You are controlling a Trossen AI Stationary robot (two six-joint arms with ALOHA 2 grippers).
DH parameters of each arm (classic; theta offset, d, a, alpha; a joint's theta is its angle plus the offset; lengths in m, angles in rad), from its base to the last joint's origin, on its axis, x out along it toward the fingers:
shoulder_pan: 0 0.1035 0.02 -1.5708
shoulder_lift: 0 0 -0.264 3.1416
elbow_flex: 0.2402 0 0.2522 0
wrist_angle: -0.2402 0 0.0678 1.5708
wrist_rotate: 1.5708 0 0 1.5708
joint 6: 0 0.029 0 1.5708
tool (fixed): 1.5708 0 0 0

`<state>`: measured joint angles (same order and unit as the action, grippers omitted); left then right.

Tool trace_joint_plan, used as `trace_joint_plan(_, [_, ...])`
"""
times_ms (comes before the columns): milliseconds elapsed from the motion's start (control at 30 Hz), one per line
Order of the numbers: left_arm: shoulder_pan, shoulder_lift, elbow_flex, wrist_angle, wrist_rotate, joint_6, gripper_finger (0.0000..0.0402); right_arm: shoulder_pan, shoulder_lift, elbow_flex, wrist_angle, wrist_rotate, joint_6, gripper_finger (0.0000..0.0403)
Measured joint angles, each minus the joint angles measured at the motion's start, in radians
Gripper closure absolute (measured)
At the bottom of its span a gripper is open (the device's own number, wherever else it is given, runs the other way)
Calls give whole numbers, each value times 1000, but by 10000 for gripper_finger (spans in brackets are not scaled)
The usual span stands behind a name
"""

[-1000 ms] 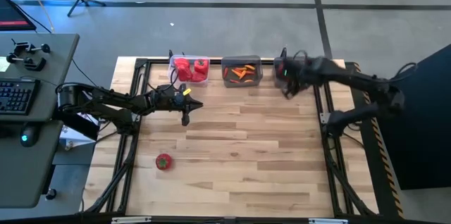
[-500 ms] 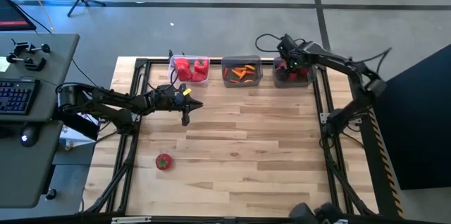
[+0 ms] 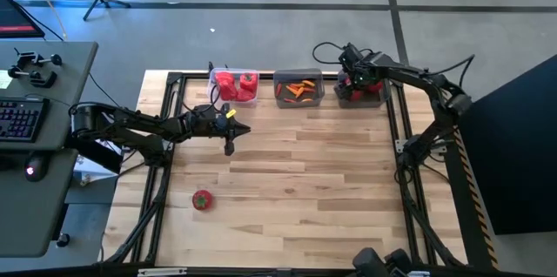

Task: Sort produce into baskets
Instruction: Put the red tomato into the right black bin

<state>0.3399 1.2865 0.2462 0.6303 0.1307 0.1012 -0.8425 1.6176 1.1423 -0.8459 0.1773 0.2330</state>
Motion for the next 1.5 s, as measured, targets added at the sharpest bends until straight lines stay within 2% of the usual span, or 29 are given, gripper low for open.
trace_joint_plan(233, [0,0,0,-5,-2,6,376,0,0,0,0,27,11,71])
trace_joint_plan(400, [0,0,0,-5,-6,6,376,1,-3,0,-3,-6,-13,69])
trace_joint_plan(633, [0,0,0,-5,-6,7,376,11,-58,1,-2,11,-33,69])
trace_joint_plan(767, [0,0,0,-5,-45,8,376,21,-115,1,-2,23,-67,77])
trace_joint_plan(867, [0,0,0,-5,-58,8,376,49,-154,-6,32,73,-77,109])
trace_joint_plan(933, [0,0,0,-5,-58,8,377,77,-178,-26,80,104,-85,146])
trace_joint_plan(1200, [0,-7,0,-9,-55,21,398,212,-202,-151,410,99,-130,366])
trace_joint_plan(1233, [0,-13,0,-12,-52,23,400,233,-202,-171,455,99,-137,384])
trace_joint_plan(1267, [0,-22,0,-20,-46,23,400,254,-202,-189,501,99,-140,392])
trace_joint_plan(1367, [-1,-68,2,-70,-17,27,401,309,-202,-246,640,103,-123,383])
trace_joint_plan(1500, [-20,-148,54,-260,-1,45,401,376,-201,-346,881,101,-146,396])
